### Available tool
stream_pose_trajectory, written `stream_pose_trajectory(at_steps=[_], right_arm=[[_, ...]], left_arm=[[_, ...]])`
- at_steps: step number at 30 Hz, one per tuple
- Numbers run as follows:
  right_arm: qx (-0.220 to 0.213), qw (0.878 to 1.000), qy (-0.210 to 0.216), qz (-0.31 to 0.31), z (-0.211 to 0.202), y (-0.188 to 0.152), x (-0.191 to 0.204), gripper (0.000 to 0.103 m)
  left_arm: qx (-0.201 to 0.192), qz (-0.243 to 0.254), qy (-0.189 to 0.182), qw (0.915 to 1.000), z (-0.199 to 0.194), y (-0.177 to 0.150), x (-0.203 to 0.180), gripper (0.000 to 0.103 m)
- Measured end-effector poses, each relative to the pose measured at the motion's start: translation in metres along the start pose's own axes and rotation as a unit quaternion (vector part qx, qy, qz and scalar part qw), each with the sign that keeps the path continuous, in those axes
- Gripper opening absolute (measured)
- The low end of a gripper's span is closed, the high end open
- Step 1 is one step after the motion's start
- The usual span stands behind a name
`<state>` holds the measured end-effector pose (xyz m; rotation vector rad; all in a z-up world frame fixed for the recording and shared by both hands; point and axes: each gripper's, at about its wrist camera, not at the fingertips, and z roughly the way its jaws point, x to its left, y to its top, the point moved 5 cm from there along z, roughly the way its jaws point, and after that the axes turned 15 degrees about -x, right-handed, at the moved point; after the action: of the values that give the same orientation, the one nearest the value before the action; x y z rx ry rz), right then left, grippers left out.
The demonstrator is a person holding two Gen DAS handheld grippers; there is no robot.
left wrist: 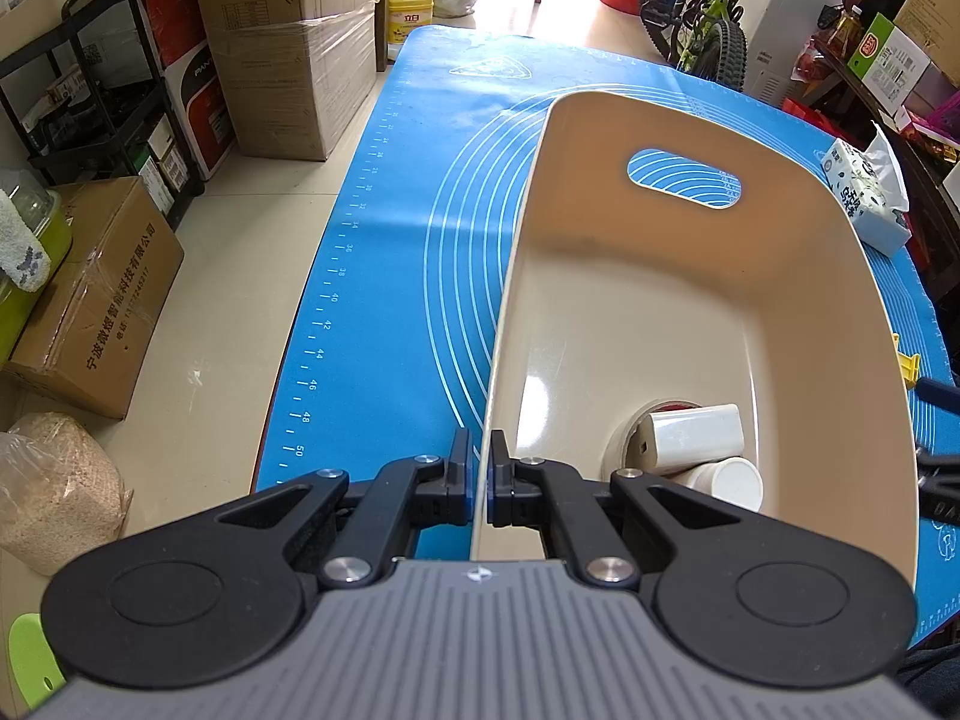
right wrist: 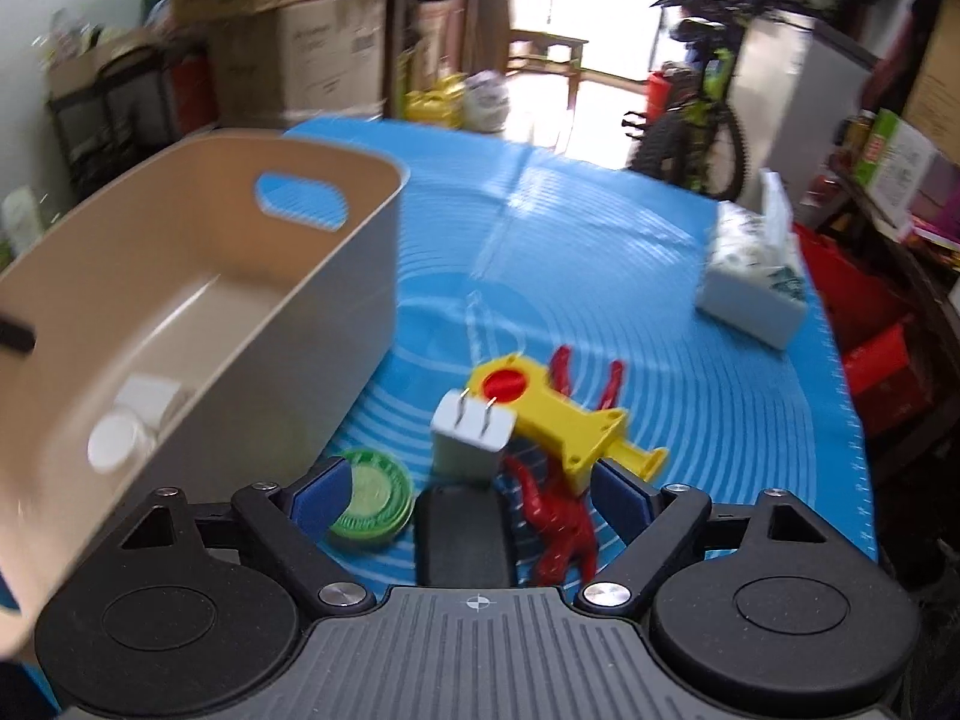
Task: Organize rigid objects
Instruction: 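Move the right gripper to the white plug adapter and grasp it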
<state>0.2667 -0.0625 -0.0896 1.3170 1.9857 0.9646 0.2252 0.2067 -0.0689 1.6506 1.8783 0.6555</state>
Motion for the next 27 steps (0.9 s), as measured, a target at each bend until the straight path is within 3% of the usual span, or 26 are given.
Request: stream_pose_trajectory(at_steps=[6,15,27], right_arm=[[0.021,0.997,0.053,-0.058,0.012,-0.012,0.016,0.083],[0.005,1.000,0.014,-0.014,0.021,-0.011,0.005,0.082],[-0.019,0.999,-0.039,0.018,0.049,-0.009,0.012,0.065]], left_arm=[[0.000,0.000,0.001,1.0000,0.000,0.000,0.000,0.006],[0.000,0.001,0.001,1.0000,-0.001,0.000,0.003,0.006],[0.000,0.004,0.002,1.0000,0.000,0.000,0.002,0.006]])
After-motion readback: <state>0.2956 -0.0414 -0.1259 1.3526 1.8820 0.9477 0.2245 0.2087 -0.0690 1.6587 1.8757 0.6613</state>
